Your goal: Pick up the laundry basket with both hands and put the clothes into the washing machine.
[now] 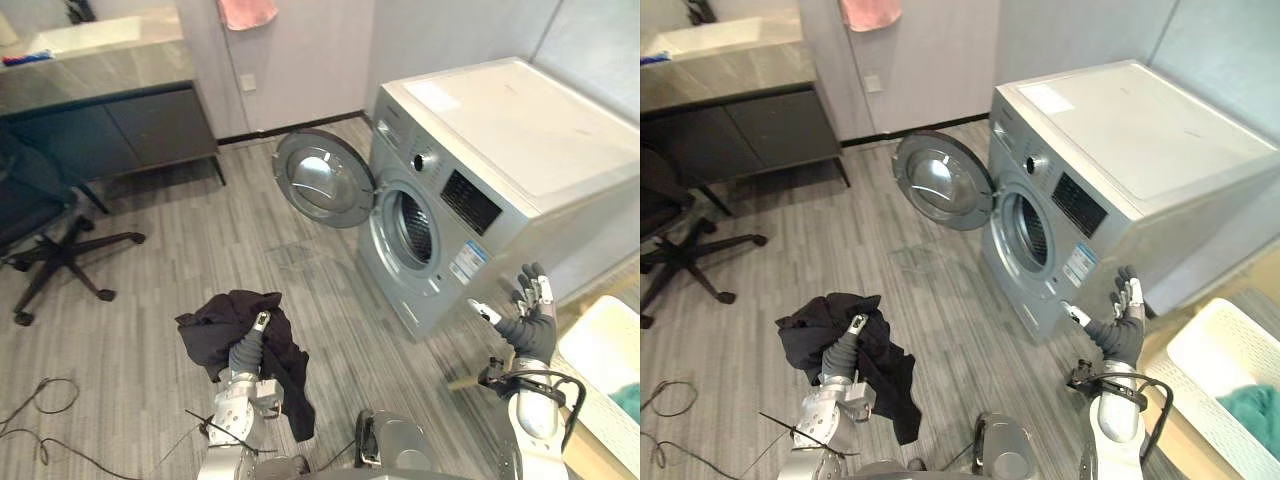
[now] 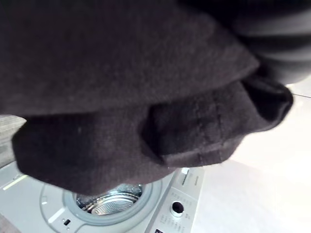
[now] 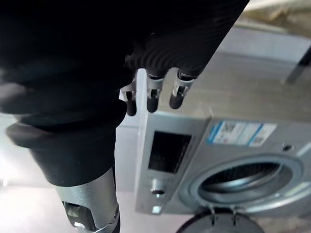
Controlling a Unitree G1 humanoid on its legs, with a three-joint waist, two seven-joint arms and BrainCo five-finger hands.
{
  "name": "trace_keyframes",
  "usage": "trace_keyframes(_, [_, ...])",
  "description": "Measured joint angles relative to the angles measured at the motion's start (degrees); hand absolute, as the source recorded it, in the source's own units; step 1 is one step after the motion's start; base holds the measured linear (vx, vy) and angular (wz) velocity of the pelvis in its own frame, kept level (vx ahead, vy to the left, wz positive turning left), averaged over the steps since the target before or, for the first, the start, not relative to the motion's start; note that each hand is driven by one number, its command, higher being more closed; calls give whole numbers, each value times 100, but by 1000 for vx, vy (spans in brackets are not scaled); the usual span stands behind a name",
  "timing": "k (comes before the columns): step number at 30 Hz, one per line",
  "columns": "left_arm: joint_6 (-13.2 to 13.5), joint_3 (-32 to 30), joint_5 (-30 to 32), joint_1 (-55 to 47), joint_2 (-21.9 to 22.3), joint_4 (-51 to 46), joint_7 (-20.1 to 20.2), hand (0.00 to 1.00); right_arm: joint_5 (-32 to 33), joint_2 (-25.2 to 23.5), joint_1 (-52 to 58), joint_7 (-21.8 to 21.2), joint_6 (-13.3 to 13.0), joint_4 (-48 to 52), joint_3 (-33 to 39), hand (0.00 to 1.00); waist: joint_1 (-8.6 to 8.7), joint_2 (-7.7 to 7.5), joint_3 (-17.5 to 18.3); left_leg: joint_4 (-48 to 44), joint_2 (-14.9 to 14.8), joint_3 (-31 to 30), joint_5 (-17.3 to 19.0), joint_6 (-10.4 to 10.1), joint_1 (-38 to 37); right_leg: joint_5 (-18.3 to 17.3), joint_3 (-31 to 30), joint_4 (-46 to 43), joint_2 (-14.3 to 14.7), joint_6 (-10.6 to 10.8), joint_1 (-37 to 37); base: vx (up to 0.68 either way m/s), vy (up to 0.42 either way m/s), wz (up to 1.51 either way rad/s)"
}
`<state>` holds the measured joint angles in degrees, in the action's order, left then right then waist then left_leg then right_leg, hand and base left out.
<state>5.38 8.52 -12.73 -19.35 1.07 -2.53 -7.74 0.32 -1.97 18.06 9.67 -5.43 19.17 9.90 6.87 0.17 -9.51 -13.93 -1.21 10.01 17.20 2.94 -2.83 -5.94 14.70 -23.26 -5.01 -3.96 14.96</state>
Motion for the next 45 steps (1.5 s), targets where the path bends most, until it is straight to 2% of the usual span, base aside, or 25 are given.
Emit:
trace_keyframes(2, [6,124,6,5,93,-1,18,100,35,1,-38,-3,-19,12,-245,0,6,285,61,64,-182,43,5,-71,-22,-137,4,137,182,69,-34,306,-20,-25])
trace_keyframes(3, [4,151,12,38,162,9,19,100,52,3,-18,-9,-19,17,-499,0,47,326,49,-520,-386,173,-140,-346,76,-296,-44,135,315,53,-159,443,-74,-28])
trace_keyframes(4, [4,175,9,44,206,16,20,100,85,5,37,-24,-19,26,-596,0,59,306,34,-1047,-509,215,-133,-405,210,-378,-46,144,403,66,-269,474,-126,-34])
trace_keyframes(5, [6,247,5,45,216,12,39,100,171,4,221,-108,-17,157,-829,0,11,275,-7,-2672,-965,266,-203,-424,612,-569,-64,145,655,-21,-589,370,-133,-40])
trace_keyframes(6, [4,268,-1,14,219,16,65,100,198,12,309,-120,-19,292,-934,0,3,302,-15,-3331,-1191,259,-395,-376,795,-625,-95,140,789,-115,-751,392,-93,-72])
trace_keyframes(7, [5,230,-6,-58,226,17,133,100,256,46,423,-143,-38,566,-1107,0,-42,338,-8,-4305,-1581,258,-1011,-341,1081,-728,-265,139,1018,-246,-990,319,-43,-73])
trace_keyframes(8, [3,196,-7,-81,228,21,135,100,261,43,486,-157,-52,680,-1171,0,-108,328,-7,-4666,-1704,261,-1393,-334,1243,-768,-387,146,1077,-294,-1083,588,46,-109])
trace_keyframes(9, [-2,188,-8,-45,217,54,133,100,304,2,517,-219,-92,833,-1228,0,-144,280,5,-5410,-1875,306,-1299,-275,1680,-805,-651,259,1090,-340,-1304,415,71,-76])
trace_keyframes(12, [-3,155,-14,19,184,63,149,100,431,-53,638,-221,-62,812,-1232,0,-166,68,-115,-4966,-1825,460,-807,-96,1945,-748,-1044,711,919,-255,-1768,356,97,-56])
trace_keyframes(15, [-12,53,-18,-3,214,72,148,100,427,-69,646,-228,-66,712,-1273,0,-310,-53,-74,-2347,-1551,16,-579,-239,1966,-692,-1536,1058,700,-119,-2022,292,191,-85])
trace_keyframes(17, [-19,-15,-20,-11,214,75,127,100,412,-62,497,-220,-57,328,-1257,0,-377,77,-27,-812,-1377,-1027,-903,-728,1951,-899,-1962,998,591,229,-2061,350,395,-104])
trace_keyframes(19, [-17,60,-37,-112,246,72,139,100,386,14,668,-221,-41,273,-1251,0,-432,226,67,-646,-1417,-1081,-980,-780,1890,-1200,-2164,845,483,584,-2087,305,472,-101])
trace_keyframes(20, [-22,100,-50,-180,243,77,153,100,338,29,834,-220,-38,244,-1262,0,-394,273,152,-972,-1353,-969,-1175,-1199,1891,-1461,-2340,625,266,803,-2094,341,543,-88])
trace_keyframes(22, [-37,20,-63,-188,197,111,131,100,169,-114,1029,-229,34,203,-1291,0,-376,-43,247,-1368,-1047,-423,-752,-937,1840,-1555,-2531,140,-180,1005,-1793,301,508,-97])
trace_keyframes(24, [-47,-29,-62,-134,56,219,122,100,-1,-263,1051,-231,53,141,-1312,0,-436,-193,307,-1495,-991,172,-471,-743,1739,-1346,-2711,-487,-426,1251,-1278,248,489,-127])
trace_keyframes(26, [-120,-68,-61,22,-192,664,123,100,-324,-260,954,-230,80,-156,-1275,0,-399,-215,198,-1364,-986,838,-275,-534,1245,-765,-2349,-1412,-665,1131,-663,170,401,-126])
trace_keyframes(29, [-177,-391,-61,6,-286,960,119,100,-614,-263,928,-230,108,-630,-1198,0,-344,-252,189,-797,-1029,1626,-251,-495,479,-717,-1017,-1935,-1080,769,-323,101,204,-142])
trace_keyframes(30, [-181,-589,-62,2,-354,1091,120,100,-926,-250,900,-225,119,-869,-1129,0,-336,-230,192,-472,-1056,2183,-269,-529,123,-879,276,-1854,-1330,512,-195,61,131,-165])
trace_keyframes(31, [-180,-681,-69,14,-377,1143,119,100,-1041,-240,867,-226,128,-987,-1103,0,-337,-224,195,-372,-1065,2404,-274,-554,24,-902,709,-1725,-1349,474,-142,105,161,-207])
trace_keyframes(33, [-186,-928,-269,197,-479,1506,126,100,-1487,-177,702,-226,201,-1643,-822,0,-288,-207,191,-205,-1074,3199,-230,-721,-89,-804,2281,-898,-1210,331,63,132,42,-170])
trace_keyframes(36, [-273,-895,-412,544,-454,2036,158,100,-1711,-46,720,-220,405,-2311,-519,0,-151,-38,128,-251,-1197,3268,-197,-831,-174,-438,2554,-405,-921,58,-154,202,-25,-56])
trace_keyframes(38, [-272,-789,-537,828,-210,2294,271,100,-1907,232,862,-224,594,-2783,-370,0,-117,285,110,-400,-1403,3127,-205,-858,-169,-467,2553,-204,-663,97,-270,269,-62,-17])
trace_keyframes(40, [-274,-748,-713,962,-128,2523,326,100,-1931,347,814,-264,613,-3295,-402,0,-135,306,86,-1279,-1724,3034,-223,-828,-63,-602,2425,-177,-533,129,-437,243,-116,-39])
trace_keyframes(43, [-310,-683,-913,934,-131,3014,406,100,-2039,526,595,-416,642,-3891,-535,0,-152,288,5,-3382,-2458,2607,-767,-72,448,-699,2101,80,-313,119,-933,195,-105,-61])
trace_keyframes(45, [-385,-563,-916,961,-118,3255,437,100,-2115,634,365,-494,658,-4349,-564,0,-184,282,-19,-4078,-2528,2198,-590,-223,905,-654,1885,310,-298,187,-1146,189,6,-56])
